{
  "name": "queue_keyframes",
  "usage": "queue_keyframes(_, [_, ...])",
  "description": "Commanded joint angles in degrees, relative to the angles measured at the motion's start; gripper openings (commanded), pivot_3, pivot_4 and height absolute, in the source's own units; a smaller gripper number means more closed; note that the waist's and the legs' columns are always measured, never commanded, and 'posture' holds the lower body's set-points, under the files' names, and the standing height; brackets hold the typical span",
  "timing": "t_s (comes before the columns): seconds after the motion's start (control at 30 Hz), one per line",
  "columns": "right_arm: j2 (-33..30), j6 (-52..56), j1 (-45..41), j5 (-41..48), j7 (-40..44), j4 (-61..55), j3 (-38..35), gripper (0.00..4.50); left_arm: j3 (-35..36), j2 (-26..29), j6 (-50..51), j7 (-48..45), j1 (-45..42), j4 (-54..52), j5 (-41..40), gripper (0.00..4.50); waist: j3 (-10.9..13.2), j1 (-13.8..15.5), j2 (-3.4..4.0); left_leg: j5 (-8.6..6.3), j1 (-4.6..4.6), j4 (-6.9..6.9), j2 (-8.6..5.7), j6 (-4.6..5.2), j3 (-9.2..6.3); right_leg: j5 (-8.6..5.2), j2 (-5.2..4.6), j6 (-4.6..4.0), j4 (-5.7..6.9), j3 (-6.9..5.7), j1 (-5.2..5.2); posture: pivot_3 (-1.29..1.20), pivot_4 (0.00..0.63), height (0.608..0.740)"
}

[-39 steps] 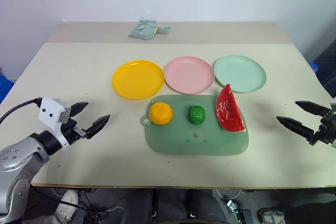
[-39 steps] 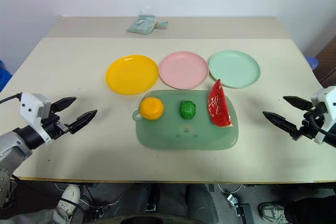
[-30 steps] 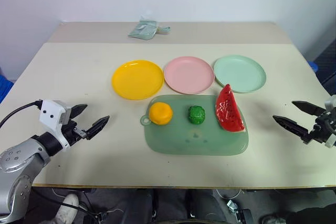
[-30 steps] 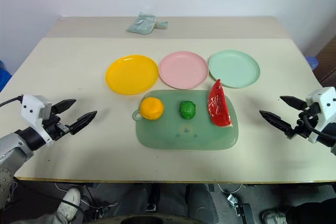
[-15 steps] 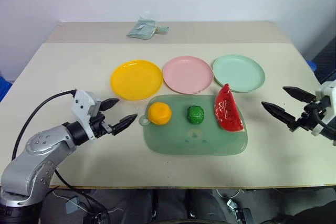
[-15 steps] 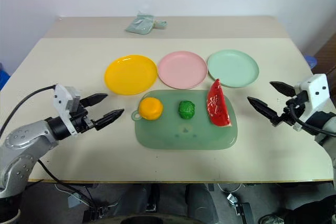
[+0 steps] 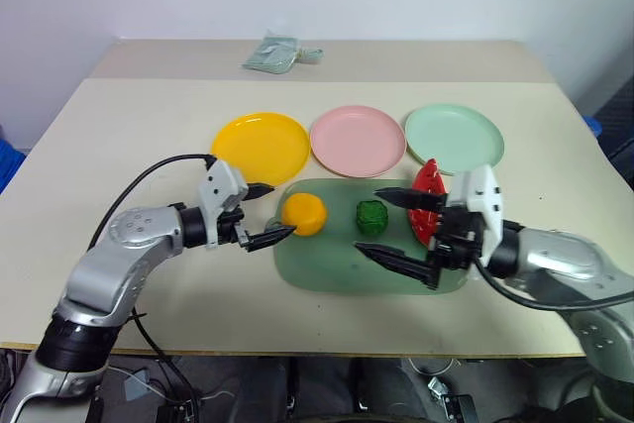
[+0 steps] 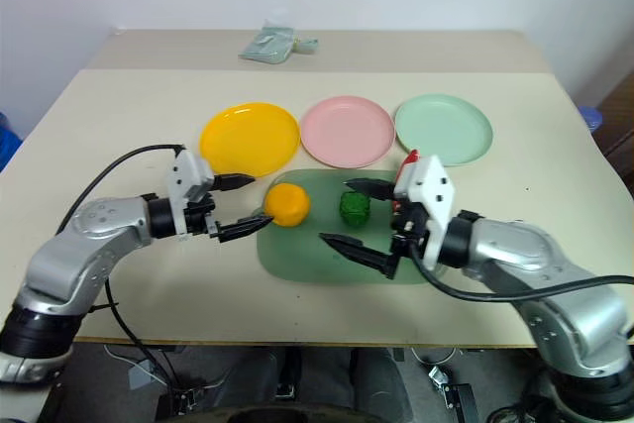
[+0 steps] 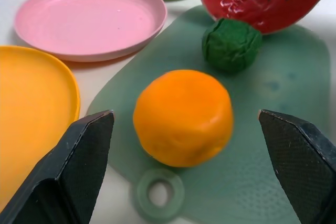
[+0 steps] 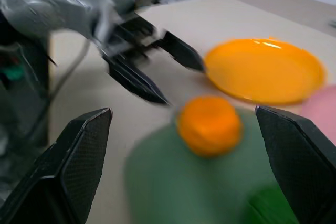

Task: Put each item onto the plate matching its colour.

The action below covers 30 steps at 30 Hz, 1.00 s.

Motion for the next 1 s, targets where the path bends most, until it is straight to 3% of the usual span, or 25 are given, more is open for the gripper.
queue_keyframes(0.03, [0.87, -1.48, -0.1, -1.02, -0.87, -1.06, 1.14, 4.46, -3.22, -1.42, -4.02, -1.09, -2.68, 3.21, 4.34, 4.5, 0.0, -0.1, -0.01, 0.0, 0.0, 0.01, -0.03, 0.0, 0.0, 0.0, -0.02, 0.0, 0.0, 0.0, 0.0, 0.0, 0.15, 0.74])
queue_keyframes(0.4, [2.33, -2.55, 3.37, -1.69, -3.26, -4.07, 2.73, 4.46, -5.66, -4.86, -8.63, -3.79, -5.76, 11.24, 9.37, 4.5, 0.01, -0.31, -0.01, -0.03, 0.0, -0.03, -0.02, 0.07, 0.0, 0.01, -0.03, 0.02, 0.05, -0.02, -0.04, 0.0, 0.15, 0.74])
queue_keyframes(0.57, [2.49, -2.5, 4.49, -2.02, -4.4, -5.0, 2.94, 4.5, -5.64, -5.57, -9.06, -3.91, -5.82, 12.3, 10.46, 3.2, 0.01, -0.18, -0.01, -0.03, 0.01, -0.01, -0.02, 0.07, 0.0, 0.01, -0.03, 0.02, 0.05, -0.02, -0.02, 0.0, 0.15, 0.74])
queue_keyframes(0.73, [2.24, -2.74, 4.27, -2.37, -4.56, -4.45, 2.86, 4.5, -1.66, -7.26, -7.74, -1.92, -6.21, 12.32, 7.87, 3.13, 0.01, -0.18, -0.02, -0.03, 0.02, -0.01, -0.02, 0.08, 0.0, 0.01, -0.03, 0.02, 0.05, -0.02, -0.02, 0.0, 0.15, 0.74])
queue_keyframes(0.8, [2.2, -2.91, 4.23, -2.52, -4.52, -4.28, 2.77, 4.5, 1.21, -8.82, -6.31, 0.35, -7.04, 12.16, 6.07, 3.13, 0.01, -0.22, -0.02, -0.03, 0.01, 0.0, -0.02, 0.08, -0.01, 0.01, -0.03, 0.02, 0.06, -0.02, -0.03, 0.0, 0.15, 0.74])
queue_keyframes(1.0, [2.48, -3.15, 2.05, -3.66, -5.39, -2.05, 2.15, 4.5, 7.12, -13.53, -3.54, 24.85, -17.3, 23.35, 16.47, 3.13, 0.1, -0.14, -0.25, -0.02, 0.0, 0.07, -0.03, 0.09, -0.06, 0.03, 0.04, 0.06, 0.13, -0.07, -0.01, 0.0, 0.15, 0.74])
